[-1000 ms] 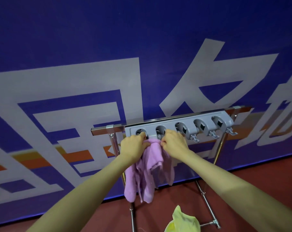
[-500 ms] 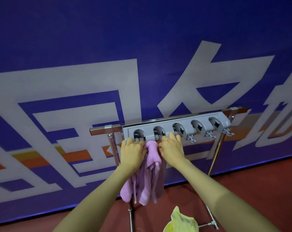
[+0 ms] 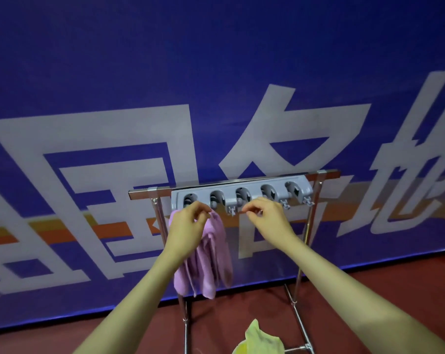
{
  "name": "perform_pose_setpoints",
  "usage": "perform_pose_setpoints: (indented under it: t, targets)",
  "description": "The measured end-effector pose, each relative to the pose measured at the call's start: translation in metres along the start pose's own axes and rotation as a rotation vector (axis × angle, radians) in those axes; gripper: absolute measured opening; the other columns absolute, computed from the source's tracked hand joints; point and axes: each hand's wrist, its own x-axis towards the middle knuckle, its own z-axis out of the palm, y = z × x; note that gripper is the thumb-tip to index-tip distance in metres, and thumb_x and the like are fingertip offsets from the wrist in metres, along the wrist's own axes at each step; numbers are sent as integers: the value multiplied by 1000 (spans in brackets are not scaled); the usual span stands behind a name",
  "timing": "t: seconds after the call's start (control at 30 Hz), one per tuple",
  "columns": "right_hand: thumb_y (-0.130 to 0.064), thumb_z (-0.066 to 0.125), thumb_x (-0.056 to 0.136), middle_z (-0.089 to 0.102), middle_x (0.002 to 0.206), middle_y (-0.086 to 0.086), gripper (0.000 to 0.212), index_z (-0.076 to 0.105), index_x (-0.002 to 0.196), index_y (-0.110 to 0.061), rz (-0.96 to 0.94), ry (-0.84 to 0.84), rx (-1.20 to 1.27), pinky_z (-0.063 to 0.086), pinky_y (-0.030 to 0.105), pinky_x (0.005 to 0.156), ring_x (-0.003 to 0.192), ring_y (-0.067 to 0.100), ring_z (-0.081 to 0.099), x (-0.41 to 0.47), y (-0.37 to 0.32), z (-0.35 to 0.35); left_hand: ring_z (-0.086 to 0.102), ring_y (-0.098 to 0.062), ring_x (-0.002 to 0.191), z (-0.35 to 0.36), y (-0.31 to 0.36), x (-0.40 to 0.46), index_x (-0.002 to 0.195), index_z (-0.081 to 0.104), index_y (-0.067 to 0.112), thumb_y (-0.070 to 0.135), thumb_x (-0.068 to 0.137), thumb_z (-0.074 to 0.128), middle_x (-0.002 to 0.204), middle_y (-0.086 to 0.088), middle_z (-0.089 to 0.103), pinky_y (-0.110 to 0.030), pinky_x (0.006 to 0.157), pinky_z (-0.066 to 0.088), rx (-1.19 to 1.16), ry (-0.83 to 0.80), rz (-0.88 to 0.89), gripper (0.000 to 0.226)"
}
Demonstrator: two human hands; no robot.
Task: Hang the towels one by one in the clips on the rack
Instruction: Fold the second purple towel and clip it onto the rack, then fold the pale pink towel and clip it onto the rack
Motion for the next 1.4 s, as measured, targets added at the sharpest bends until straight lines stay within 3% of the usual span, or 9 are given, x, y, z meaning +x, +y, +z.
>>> perform_pose_setpoints:
  t: [0.17, 0.27, 0.4, 0.5, 0.7, 0.83, 0.97, 1.27, 1.4]
  targets:
    - [-2, 63, 84, 69, 83, -7, 21, 71, 83, -22, 64, 2, 135, 45, 8, 67, 78, 0, 62, -39, 12, -53, 65, -10, 84, 29, 41, -38, 86, 65, 15, 1, 88, 49, 88, 0, 69, -16, 75, 47, -98, -7, 4, 21]
    - [-2, 63, 84, 67, 77, -13, 27, 68, 76, -27, 81, -22, 164, 43, 6, 64, 69, -4, 60, -63, 22, -77, 61, 8, 76, 50, 63, -61, 88, 64, 12, -3, 87, 47, 82, 3, 67, -5, 70, 41, -103, -31, -29, 23]
    - [-1, 63, 84, 66, 70, -10, 24, 69, 76, -23, 114, -70, 201, 48, 15, 64, 64, 0, 59, -92, 34, -101, 62, 4, 72, 74, 84, -89, 88, 66, 10, -2, 86, 49, 77, 4, 69, -18, 70, 45, -133, -21, -68, 21]
    - [-1, 64, 84, 68, 73, -10, 22, 71, 77, -20, 126, -70, 211, 49, 20, 66, 65, -3, 60, -111, 43, -109, 60, 11, 67, 89, 89, -106, 87, 66, 9, -3, 87, 48, 75, 8, 67, -8, 60, 43, -172, -21, -130, 22]
    - [2, 62, 84, 69, 76, -5, 28, 69, 74, -23, 175, -59, 274, 55, 25, 71, 70, 6, 64, -134, 57, -124, 56, -4, 64, 110, 96, -113, 84, 66, 12, -2, 87, 46, 70, 8, 69, -15, 66, 45, -251, -16, -238, 24]
    - [4, 61, 85, 68, 76, 1, 20, 69, 79, -13, 209, -61, 347, 49, 14, 63, 62, 1, 62, -141, 60, -127, 60, -9, 66, 117, 97, -116, 82, 65, 15, 2, 91, 46, 69, 5, 68, -22, 71, 50, -349, -18, -286, 25]
    - [7, 60, 84, 66, 73, 4, 14, 69, 83, -3, 263, -46, 407, 45, 10, 57, 57, 0, 59, -145, 64, -114, 58, -2, 60, 119, 87, -127, 80, 64, 16, 4, 93, 45, 70, 1, 68, -17, 67, 47, -387, -41, -321, 26]
    - [6, 60, 81, 66, 68, 4, 21, 68, 78, -13, 401, -40, 419, 46, 15, 56, 52, 2, 59, -158, 104, -28, 57, -9, 62, 142, 14, -150, 85, 64, 8, 5, 94, 43, 72, -3, 67, -11, 61, 46, -386, -81, -442, 23]
    - [10, 57, 81, 64, 66, 3, 29, 65, 75, -17, 438, -19, 425, 48, 18, 61, 53, 2, 59, -171, 159, 27, 58, -6, 63, 185, -57, -168, 80, 64, 15, 7, 93, 47, 69, 0, 67, -24, 68, 47, -351, -107, -493, 23]
